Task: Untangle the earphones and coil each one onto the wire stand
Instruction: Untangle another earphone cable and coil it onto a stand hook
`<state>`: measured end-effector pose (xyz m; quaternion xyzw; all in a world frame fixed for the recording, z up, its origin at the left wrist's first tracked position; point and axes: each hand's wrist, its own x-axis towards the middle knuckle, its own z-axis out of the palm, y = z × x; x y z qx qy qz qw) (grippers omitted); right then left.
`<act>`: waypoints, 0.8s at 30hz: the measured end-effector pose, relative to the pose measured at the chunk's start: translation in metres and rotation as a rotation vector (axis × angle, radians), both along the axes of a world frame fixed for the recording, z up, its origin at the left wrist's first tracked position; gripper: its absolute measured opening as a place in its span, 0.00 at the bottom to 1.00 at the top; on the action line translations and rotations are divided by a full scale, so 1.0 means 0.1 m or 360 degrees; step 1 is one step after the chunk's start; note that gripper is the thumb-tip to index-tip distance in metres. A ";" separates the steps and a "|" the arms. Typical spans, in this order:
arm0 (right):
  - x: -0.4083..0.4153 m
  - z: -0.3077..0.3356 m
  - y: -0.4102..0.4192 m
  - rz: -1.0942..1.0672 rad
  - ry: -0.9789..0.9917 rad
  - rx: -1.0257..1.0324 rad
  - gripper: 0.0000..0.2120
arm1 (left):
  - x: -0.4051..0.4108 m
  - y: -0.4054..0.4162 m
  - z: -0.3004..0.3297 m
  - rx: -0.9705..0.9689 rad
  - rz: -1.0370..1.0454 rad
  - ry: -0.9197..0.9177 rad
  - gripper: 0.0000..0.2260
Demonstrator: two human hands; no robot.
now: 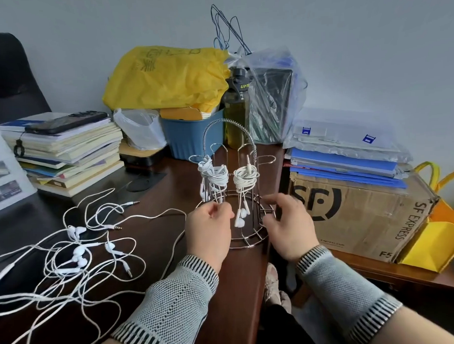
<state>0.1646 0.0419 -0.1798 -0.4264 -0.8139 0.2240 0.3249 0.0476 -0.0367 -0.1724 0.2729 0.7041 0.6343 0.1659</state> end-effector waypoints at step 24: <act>-0.34 0.04 -0.50 0.0174 -0.0760 0.0348 0.23 | -0.06 -0.30 -0.04 -0.0453 0.0099 0.0564 0.09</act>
